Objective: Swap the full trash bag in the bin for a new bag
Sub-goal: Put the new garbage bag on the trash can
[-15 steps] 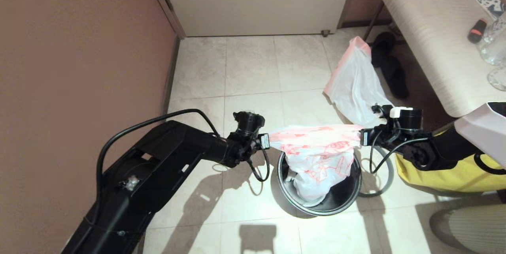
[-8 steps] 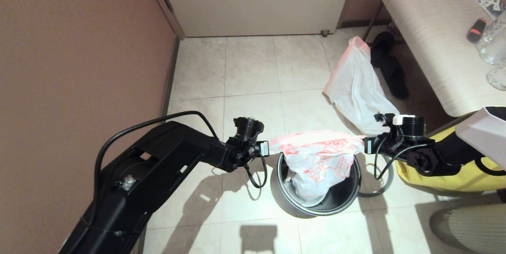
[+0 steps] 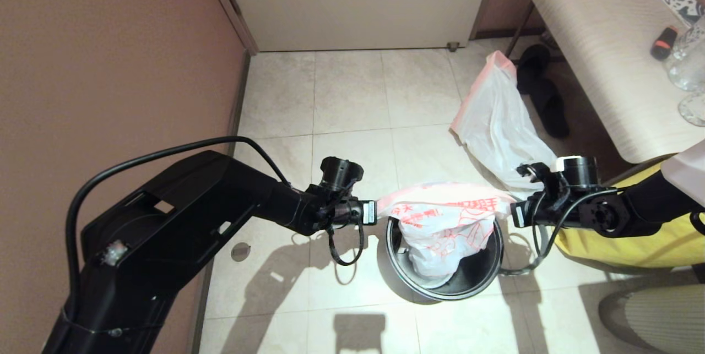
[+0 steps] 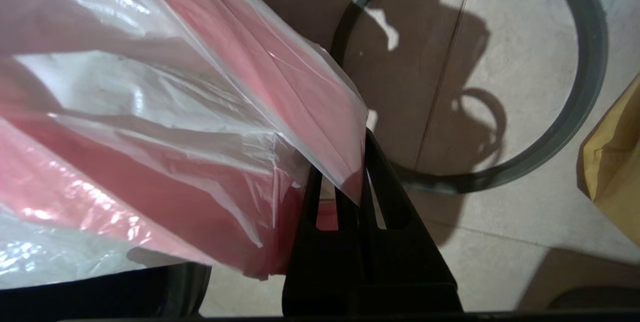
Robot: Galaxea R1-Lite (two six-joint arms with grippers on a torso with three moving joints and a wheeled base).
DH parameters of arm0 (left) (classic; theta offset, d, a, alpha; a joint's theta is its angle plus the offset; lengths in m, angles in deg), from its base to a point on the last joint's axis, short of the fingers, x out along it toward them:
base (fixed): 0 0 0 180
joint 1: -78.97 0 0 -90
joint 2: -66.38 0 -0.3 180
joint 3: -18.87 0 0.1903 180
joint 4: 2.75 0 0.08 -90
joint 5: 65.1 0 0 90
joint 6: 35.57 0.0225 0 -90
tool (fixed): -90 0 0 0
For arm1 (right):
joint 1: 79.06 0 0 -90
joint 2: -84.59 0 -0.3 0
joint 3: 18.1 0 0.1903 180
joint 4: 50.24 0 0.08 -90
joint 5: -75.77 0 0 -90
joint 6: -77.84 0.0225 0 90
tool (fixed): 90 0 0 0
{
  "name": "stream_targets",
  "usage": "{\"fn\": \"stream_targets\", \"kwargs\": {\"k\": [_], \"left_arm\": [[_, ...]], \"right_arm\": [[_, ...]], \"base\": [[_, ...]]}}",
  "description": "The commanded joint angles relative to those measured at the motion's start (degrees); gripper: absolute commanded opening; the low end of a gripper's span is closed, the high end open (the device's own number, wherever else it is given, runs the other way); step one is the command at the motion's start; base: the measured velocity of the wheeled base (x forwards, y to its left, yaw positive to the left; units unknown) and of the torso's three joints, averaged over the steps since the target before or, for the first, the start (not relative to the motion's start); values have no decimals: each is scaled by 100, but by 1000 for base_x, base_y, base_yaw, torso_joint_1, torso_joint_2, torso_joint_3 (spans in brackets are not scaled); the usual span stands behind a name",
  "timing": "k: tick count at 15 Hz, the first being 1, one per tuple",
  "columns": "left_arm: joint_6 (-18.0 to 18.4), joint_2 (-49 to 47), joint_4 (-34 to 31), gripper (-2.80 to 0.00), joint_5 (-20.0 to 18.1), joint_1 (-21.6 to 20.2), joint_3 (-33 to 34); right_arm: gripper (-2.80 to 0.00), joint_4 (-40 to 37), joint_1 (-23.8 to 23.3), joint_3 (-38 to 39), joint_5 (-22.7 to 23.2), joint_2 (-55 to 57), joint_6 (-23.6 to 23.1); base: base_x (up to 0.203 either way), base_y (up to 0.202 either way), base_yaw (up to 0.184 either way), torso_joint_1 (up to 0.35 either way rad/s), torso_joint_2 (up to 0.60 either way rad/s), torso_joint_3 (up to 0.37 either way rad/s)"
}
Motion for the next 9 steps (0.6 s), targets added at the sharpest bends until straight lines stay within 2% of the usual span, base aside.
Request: {"fn": "stream_targets", "kwargs": {"k": [1, 5, 7, 9], "left_arm": [[-7, -17, -108, -280, -61, -48, -95], [9, -203, -342, -280, -93, -222, -233], [132, -164, -453, -280, -368, -298, -171], [348, -53, -833, -280, -871, -431, -158]], "right_arm": [[-280, -282, -8, -30, 18, -42, -142], [-280, -467, -63, -35, 176, -25, -291], [-280, -673, -112, -35, 187, -49, -485], [-280, -966, -164, -29, 187, -91, -779]], "base": [[0, 0, 0, 0, 0, 0], [0, 0, 0, 0, 0, 0], [0, 0, 0, 0, 0, 0], [0, 0, 0, 0, 0, 0]]}}
